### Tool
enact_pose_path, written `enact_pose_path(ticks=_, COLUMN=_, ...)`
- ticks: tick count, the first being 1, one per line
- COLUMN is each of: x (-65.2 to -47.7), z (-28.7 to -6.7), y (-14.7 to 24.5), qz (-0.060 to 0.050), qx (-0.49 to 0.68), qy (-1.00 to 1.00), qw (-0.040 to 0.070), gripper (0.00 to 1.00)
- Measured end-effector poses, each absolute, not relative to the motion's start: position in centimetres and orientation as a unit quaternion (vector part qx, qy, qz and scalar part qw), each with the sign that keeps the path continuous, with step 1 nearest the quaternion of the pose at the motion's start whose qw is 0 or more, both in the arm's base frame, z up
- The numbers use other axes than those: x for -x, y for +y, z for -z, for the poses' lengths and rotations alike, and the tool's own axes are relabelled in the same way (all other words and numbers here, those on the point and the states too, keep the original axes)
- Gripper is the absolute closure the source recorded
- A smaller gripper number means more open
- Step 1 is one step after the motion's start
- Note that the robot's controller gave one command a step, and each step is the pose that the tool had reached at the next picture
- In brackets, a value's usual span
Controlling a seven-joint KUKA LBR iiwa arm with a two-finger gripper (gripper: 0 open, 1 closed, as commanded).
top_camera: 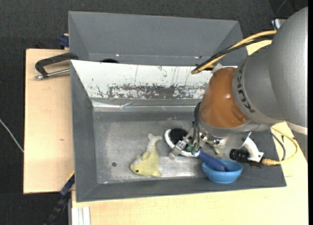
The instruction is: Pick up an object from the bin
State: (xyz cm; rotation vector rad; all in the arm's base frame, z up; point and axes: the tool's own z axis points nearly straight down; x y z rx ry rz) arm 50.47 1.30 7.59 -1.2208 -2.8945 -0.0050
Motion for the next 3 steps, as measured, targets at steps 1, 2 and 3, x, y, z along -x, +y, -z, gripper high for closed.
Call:
enact_pose_path(ticks=1, x=-50.6, z=-12.6, y=1.4, qz=0.002, qx=0.388, qy=-0.922, qw=-0.003, gripper=1.0)
enact_pose_path(ticks=2, x=-50.7, z=-13.1, y=1.5, qz=0.001, qx=0.387, qy=-0.922, qw=-0.002, gripper=1.0)
enact_pose_path(ticks=3, x=-50.9, z=-19.5, y=1.5, qz=0.002, qx=0.385, qy=-0.923, qw=-0.004, gripper=1.0)
